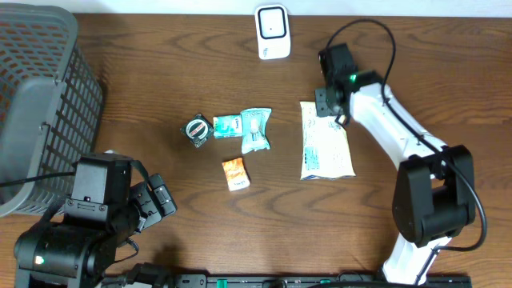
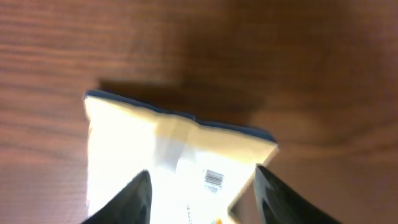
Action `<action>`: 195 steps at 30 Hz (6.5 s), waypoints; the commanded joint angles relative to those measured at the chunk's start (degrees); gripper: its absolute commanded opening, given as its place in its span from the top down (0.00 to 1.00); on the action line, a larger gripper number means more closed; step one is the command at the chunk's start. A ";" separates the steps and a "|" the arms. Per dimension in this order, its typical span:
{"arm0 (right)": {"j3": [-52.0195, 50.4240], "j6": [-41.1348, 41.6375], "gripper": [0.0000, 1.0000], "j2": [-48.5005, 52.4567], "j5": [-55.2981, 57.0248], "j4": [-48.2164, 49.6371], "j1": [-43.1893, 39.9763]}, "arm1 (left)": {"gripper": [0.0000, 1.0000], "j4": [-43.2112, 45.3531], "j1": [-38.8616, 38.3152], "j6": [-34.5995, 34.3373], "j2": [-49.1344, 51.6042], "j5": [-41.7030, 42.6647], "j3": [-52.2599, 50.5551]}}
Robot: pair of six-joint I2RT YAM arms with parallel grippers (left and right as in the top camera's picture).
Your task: Scan the item barcode
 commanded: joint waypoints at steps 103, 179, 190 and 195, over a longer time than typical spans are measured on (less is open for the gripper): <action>-12.50 5.25 0.40 -1.79 -16.35 9.46 -5.68 | 0.03 -0.15 -0.04 -0.26 -0.04 -0.31 -0.04; -6.69 1.38 0.47 -1.70 -4.90 9.79 -2.73 | 0.02 -0.15 -0.04 -0.28 -0.04 -0.31 -0.04; 9.64 1.40 0.41 -1.70 -6.08 -16.50 -2.69 | 0.03 -0.15 -0.04 -0.28 -0.04 -0.31 -0.04; 6.75 1.38 0.45 -1.68 -14.23 -19.26 -2.71 | 0.02 -0.15 -0.04 -0.28 -0.04 -0.31 -0.04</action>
